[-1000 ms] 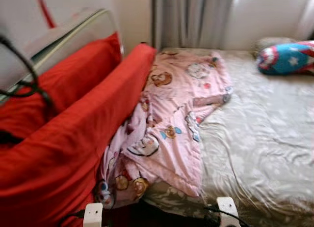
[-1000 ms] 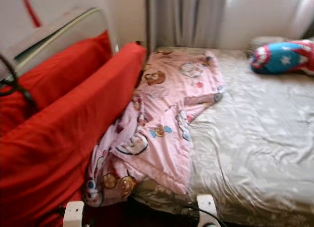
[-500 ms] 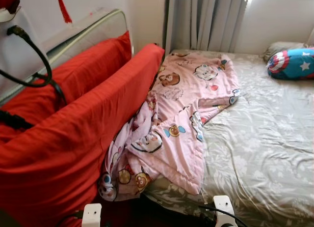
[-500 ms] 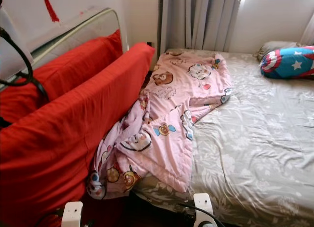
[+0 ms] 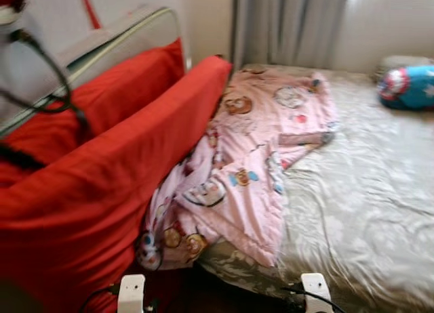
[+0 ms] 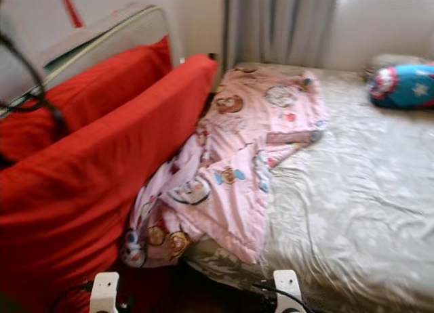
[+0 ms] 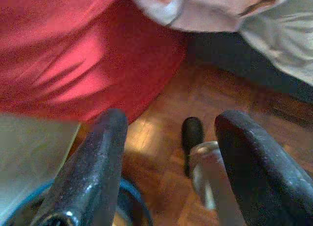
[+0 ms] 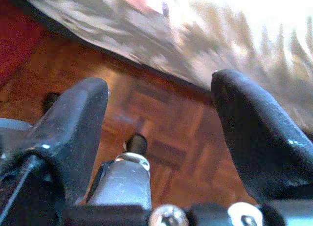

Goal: Clean up the room

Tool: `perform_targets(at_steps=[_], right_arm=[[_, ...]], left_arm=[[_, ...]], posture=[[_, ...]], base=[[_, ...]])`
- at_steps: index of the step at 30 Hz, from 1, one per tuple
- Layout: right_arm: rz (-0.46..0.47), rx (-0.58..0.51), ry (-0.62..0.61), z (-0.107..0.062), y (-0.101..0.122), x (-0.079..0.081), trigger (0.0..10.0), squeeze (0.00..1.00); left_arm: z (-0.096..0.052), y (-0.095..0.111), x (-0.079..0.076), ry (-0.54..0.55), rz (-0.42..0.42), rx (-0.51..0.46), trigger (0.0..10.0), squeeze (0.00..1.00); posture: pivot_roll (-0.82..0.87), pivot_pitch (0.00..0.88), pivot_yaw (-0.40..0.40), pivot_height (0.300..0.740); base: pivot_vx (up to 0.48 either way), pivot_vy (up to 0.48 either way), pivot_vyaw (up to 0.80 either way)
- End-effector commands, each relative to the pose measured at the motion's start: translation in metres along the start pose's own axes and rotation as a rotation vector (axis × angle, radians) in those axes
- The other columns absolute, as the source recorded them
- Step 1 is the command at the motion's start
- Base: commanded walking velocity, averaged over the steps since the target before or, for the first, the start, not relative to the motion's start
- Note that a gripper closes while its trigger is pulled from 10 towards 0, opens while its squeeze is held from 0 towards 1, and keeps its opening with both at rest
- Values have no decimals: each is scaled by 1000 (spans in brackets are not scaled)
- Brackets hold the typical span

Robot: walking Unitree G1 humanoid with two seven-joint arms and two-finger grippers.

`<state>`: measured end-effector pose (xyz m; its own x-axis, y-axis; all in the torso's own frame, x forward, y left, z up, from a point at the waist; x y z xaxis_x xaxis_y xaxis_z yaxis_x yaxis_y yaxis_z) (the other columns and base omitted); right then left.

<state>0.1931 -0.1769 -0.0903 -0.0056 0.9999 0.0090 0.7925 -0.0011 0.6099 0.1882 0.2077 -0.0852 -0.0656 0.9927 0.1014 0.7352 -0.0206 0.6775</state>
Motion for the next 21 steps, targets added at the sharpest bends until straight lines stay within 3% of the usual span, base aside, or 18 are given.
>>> perform_targets(at_steps=[1, 5, 14, 21], right_arm=[[1, 2, -7, -1, -2, -2, 10000, 0], [1, 4, -6, -1, -2, -2, 10000, 0], [35, -7, -22, -1, -3, -2, 10000, 0], [115, -106, -40, -2, 4, -3, 10000, 0]], left_arm=[[-1, -2, -2, -4, -6, 7, 10000, 0], [-1, -2, -1, -4, -6, 7, 10000, 0], [-1, -3, -1, -6, -3, 3, 10000, 0], [-2, 4, -1, -8, -25, -80, 10000, 0]], posture=[[-40, 0, 15, 740], [-40, 0, 16, 740], [-41, 0, 18, 740], [-46, 2, 21, 740]], base=[[0, 0, 656], [0, 0, 425], [0, 0, 0], [0, 0, 0]])
Point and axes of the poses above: a point about 5 cm out from each wrist's last joint towards the gripper, its own z axis pointing out of the wrist towards the gripper, its own y axis along the axis of the wrist's last joint, x = y × z, the point moved 1 cm from there along z, pointing out of the wrist towards the gripper, and after that the axes turned 3 degrees about z, right-handed, at the moved point
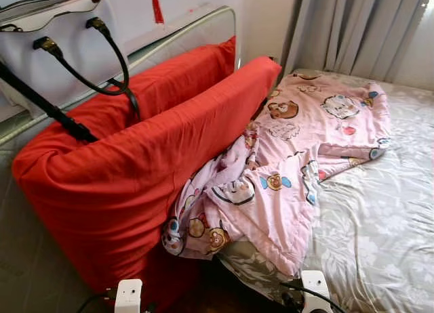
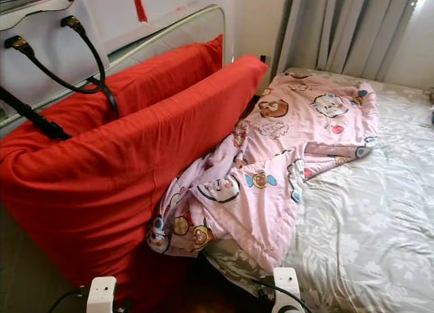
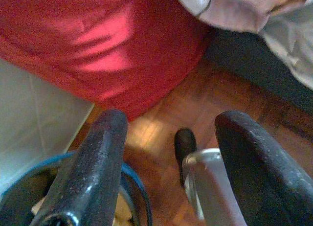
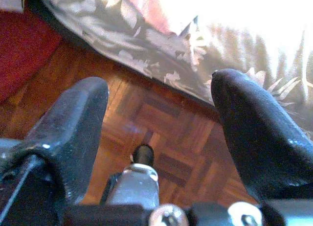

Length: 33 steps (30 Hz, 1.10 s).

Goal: Clean up the room

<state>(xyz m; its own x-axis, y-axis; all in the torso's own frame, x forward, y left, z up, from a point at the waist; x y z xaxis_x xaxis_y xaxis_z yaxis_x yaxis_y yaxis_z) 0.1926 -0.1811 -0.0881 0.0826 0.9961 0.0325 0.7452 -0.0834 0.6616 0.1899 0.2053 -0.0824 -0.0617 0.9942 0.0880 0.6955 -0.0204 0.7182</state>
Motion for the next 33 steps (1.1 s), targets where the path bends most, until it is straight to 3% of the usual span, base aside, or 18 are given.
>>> perform_targets(at_steps=[1, 7, 8, 9, 10, 12, 14, 16, 24, 29, 33], right_arm=[[43, -49, -1, 0, 4, 1, 10000, 0], [59, -112, -5, -1, 10, 1, 10000, 0], [41, -259, 5, 6, 57, 3, 10000, 0], [35, -370, 29, 6, 91, 5, 10000, 0], [36, -388, 36, 6, 95, 5, 10000, 0], [29, -401, 41, 6, 98, 6, 10000, 0], [20, -452, 40, 3, 103, 4, 10000, 0], [31, -496, 41, 1, 107, 2, 10000, 0], [43, -573, 46, -6, 106, 0, 10000, 0], [-2, -521, 28, -4, 97, 1, 10000, 0], [13, -491, 7, -2, 97, 1, 10000, 0]], left_arm=[[-1, 2, 1, 6, -26, -35, 10000, 0], [2, 15, 1, 14, -53, -102, 10000, 0], [10, 47, 3, 23, -46, -177, 10000, 0], [12, 65, 6, 29, -45, -242, 10000, 0], [12, 68, 7, 31, -45, -256, 10000, 0], [12, 70, 8, 32, -47, -271, 10000, 0], [7, 88, 10, 40, -67, -404, 10000, 0], [2, 90, 11, 36, -71, -471, 10000, 0], [-10, 85, 17, 50, -72, -547, 10000, 0], [-11, 91, 18, 52, -75, -564, 10000, 0], [-11, 99, 16, 41, -77, -581, 10000, 0]], posture=[[-46, 4, 21, 740], [-47, 7, 21, 740], [-51, 7, 23, 740], [-53, 9, 24, 740], [-53, 9, 24, 740], [-53, 14, 23, 740], [-56, 22, 24, 740], [-63, 26, 27, 740], [-62, 27, 24, 740], [-65, 28, 30, 740], [-69, 26, 39, 725]], base=[[0, 0, 0], [0, 0, 0], [0, 0, 0], [0, 0, 0], [0, 0, 0], [0, 0, 0], [0, 0, 0], [0, 0, 0], [0, 0, 0], [0, 0, 0], [0, 0, 0]])
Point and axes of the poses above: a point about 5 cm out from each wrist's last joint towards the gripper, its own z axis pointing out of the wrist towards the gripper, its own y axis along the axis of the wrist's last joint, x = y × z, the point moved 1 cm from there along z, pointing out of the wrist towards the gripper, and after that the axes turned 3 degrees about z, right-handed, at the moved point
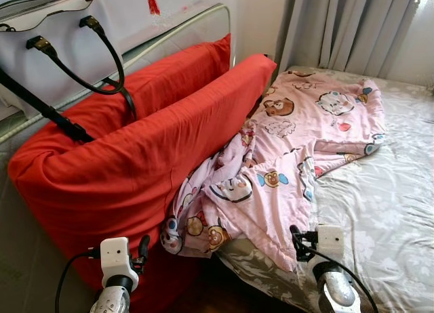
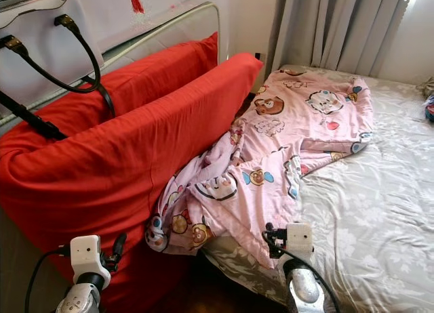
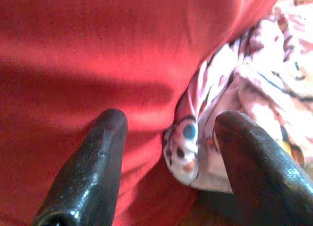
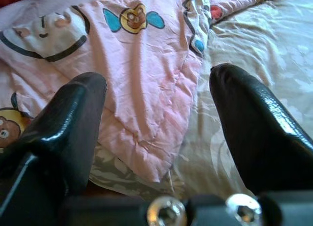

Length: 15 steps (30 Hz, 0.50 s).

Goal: Clean up the room

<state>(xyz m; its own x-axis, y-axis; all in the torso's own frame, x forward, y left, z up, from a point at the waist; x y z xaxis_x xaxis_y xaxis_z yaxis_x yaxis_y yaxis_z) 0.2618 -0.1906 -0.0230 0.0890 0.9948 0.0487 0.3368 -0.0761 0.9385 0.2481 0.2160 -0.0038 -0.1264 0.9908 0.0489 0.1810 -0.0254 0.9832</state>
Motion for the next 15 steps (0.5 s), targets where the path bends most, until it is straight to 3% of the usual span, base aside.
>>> perform_targets(at_steps=[1, 15], right_arm=[[-5, 7, 7, 2, 1, 3, 10000, 0], [-10, 9, 22, -2, -4, 10, 10000, 0]], left_arm=[[2, 3, 2, 2, -11, 2, 10000, 0], [-1, 1, 4, 10, -1, 14, 10000, 0]], posture=[[-68, 27, 41, 715], [-48, 67, 38, 710]], base=[[0, 0, 0], [0, 0, 0]])
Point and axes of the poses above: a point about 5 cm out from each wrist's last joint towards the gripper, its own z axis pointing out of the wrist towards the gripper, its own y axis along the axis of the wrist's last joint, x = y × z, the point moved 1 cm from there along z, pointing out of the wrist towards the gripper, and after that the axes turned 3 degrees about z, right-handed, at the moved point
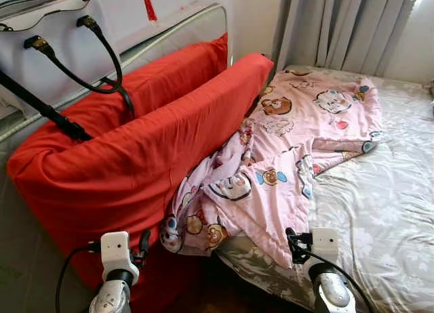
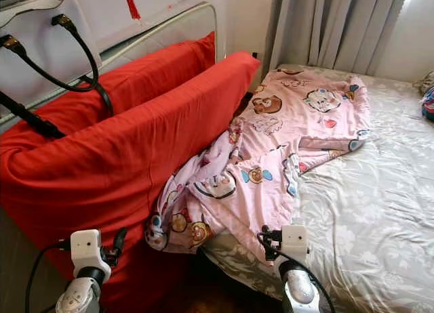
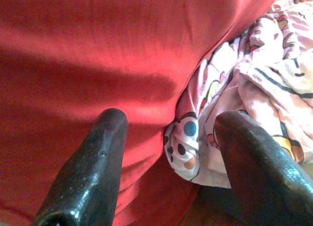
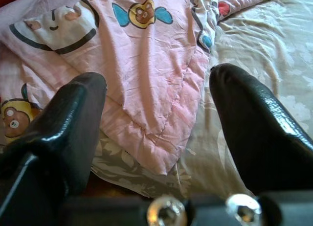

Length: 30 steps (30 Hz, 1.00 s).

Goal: Clean up the room

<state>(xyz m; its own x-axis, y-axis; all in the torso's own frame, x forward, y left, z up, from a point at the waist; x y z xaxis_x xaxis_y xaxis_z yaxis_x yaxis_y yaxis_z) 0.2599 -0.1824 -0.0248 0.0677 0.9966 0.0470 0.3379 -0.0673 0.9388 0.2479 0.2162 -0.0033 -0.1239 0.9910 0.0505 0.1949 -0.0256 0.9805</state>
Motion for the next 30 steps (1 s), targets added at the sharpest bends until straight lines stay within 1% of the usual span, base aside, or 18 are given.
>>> perform_targets(at_steps=[1, 3, 4, 5, 9, 17, 20, 24, 28, 30], right_arm=[[-1, 9, 3, 0, -1, 2, 10000, 0], [-10, 45, -3, 1, -4, 3, 10000, 0], [-10, 46, -3, 1, -4, 3, 10000, 0], [-13, 27, 0, 1, -2, 3, 10000, 0], [7, -3, 3, 1, 1, 3, 10000, 0], [0, 5, 8, 3, 2, 6, 10000, 0], [-11, 40, 8, 4, -1, 7, 10000, 0], [-13, 35, 10, 4, 0, 7, 10000, 0], [1, 4, 9, 4, 4, 6, 10000, 0], [-5, 9, 10, 4, 4, 6, 10000, 0]], left_arm=[[-1, 1, 4, 12, -3, 0, 10000, 0], [-2, 0, 4, 14, -5, 1, 10000, 0], [-2, 0, 4, 15, -6, 4, 10000, 0], [-2, -1, 3, 15, -7, 8, 10000, 0], [-2, -1, 3, 15, -9, 11, 10000, 0], [-2, -1, 2, 15, -10, 11, 10000, 0], [-2, -1, 2, 16, -11, 11, 10000, 0], [-2, -2, 2, 12, -10, 16, 10000, 0], [-3, -2, 1, 11, -13, 16, 10000, 0], [-3, -2, 0, 10, -13, 16, 10000, 0]], posture=[[-48, 67, 38, 710], [-47, 69, 38, 710], [-47, 71, 37, 705], [-48, 72, 37, 695], [-48, 75, 37, 695], [-42, 80, 35, 695], [-41, 82, 35, 695], [-40, 85, 35, 665], [-41, 86, 34, 665], [-42, 86, 33, 665]], base=[[0, 0, 0], [0, 0, 0], [0, 0, 0], [0, 0, 0], [0, 0, 0], [0, 0, 0], [0, 0, 0], [0, 0, 0], [0, 0, 0], [0, 0, 0]])
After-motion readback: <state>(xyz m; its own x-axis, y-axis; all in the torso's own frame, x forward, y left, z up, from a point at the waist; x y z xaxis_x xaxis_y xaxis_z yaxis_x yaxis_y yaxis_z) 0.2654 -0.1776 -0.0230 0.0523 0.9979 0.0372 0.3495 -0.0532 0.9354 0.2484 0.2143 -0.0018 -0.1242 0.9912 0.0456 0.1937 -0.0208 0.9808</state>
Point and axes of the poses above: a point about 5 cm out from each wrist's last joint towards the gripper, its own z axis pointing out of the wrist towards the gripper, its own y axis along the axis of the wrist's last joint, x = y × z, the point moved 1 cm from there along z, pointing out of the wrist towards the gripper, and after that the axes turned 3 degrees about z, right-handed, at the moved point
